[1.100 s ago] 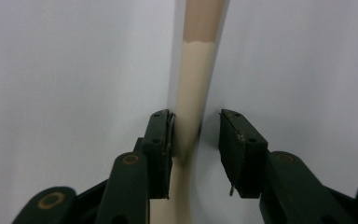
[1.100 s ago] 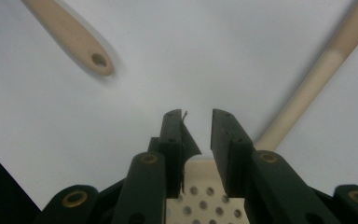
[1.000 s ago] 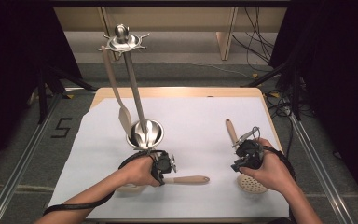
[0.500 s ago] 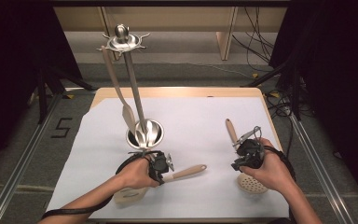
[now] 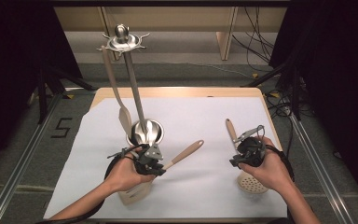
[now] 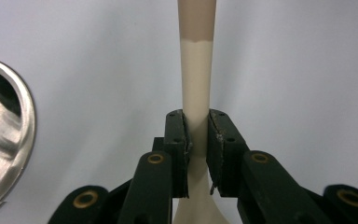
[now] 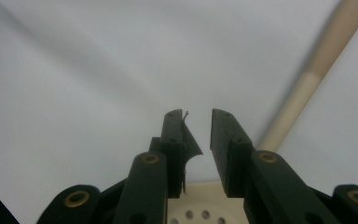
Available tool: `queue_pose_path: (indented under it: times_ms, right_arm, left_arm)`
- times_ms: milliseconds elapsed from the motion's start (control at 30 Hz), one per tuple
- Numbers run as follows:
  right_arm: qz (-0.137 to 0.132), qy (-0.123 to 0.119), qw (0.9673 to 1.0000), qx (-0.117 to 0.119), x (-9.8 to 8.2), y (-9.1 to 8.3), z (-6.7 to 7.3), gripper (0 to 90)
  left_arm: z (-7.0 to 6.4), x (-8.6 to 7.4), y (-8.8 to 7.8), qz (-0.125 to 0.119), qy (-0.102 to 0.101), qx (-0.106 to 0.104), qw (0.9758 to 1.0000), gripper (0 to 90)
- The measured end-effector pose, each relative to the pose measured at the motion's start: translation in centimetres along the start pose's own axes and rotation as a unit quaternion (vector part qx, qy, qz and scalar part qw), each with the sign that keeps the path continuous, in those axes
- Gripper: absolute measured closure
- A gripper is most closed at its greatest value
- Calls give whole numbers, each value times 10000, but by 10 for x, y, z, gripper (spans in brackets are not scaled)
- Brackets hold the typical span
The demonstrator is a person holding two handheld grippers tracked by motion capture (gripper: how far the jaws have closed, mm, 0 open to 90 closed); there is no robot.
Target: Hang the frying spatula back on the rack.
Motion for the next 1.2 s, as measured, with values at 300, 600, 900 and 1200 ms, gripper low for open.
queue_pose_path:
  times_ms: [300,600,900,1200]
  right_arm:
    - [-136,59,9999,-10,2,-1,-1,754]
    - [-166,147,9998,20,2,-1,1,756]
    - [-422,132,9990,82,7,-3,5,754]
    - [-1664,9,9841,620,37,-17,38,664]
  left_arm:
    - [7,5,-20,-861,-339,334,9951,781]
    - [8,10,-42,-1538,-585,677,9840,781]
    - [10,12,-59,-1898,-719,1015,9739,781]
    - [9,28,-60,-2043,-791,1122,9692,781]
Point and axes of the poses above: each handheld gripper's, and its own axes: y roughly forward along the jaws, x roughly out of its top, z roughly to its left, the point moved 6 cm from there along y, roughly forward along the jaws, and after that the axes turned 8 degrees about y, right-handed, at the moved point
